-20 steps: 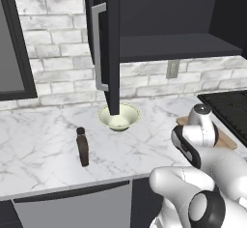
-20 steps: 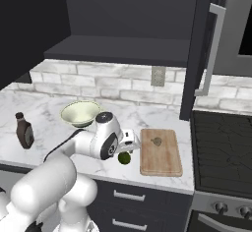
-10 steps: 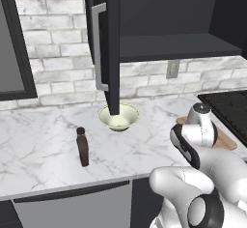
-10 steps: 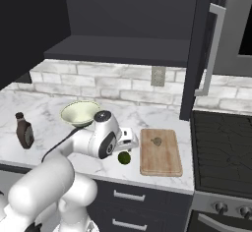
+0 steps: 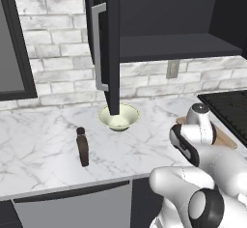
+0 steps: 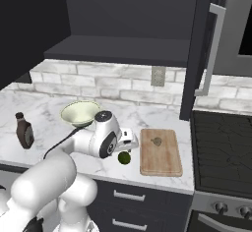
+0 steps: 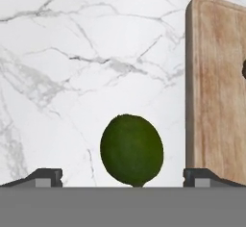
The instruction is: Open the cabinet. Place the bowl and condiment on the counter. Then place the lime and garlic on the cutting board.
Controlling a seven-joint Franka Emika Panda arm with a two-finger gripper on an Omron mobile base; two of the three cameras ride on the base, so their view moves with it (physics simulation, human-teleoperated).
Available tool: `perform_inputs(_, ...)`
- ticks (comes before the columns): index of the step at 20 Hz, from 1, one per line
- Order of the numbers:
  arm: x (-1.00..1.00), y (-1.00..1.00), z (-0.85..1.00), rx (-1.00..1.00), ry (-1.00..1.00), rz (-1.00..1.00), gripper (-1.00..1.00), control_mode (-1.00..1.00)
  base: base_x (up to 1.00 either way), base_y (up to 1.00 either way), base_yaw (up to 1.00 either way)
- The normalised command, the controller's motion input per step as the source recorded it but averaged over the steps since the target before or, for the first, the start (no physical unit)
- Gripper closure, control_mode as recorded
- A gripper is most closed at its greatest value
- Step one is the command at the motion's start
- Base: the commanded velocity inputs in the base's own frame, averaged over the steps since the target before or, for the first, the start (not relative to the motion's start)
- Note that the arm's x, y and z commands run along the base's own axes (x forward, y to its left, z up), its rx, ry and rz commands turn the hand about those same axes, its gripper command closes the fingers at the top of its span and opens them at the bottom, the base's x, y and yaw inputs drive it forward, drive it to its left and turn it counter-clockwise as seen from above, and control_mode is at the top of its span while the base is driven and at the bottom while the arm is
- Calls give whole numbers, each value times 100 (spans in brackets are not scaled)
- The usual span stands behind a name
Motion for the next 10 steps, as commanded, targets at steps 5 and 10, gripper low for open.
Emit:
perform_inputs(5,2,1,-28,0,0,0,-100,-100,0,0,0)
perform_inputs(10,3,9,-21,0,0,0,-100,-100,0,0,0)
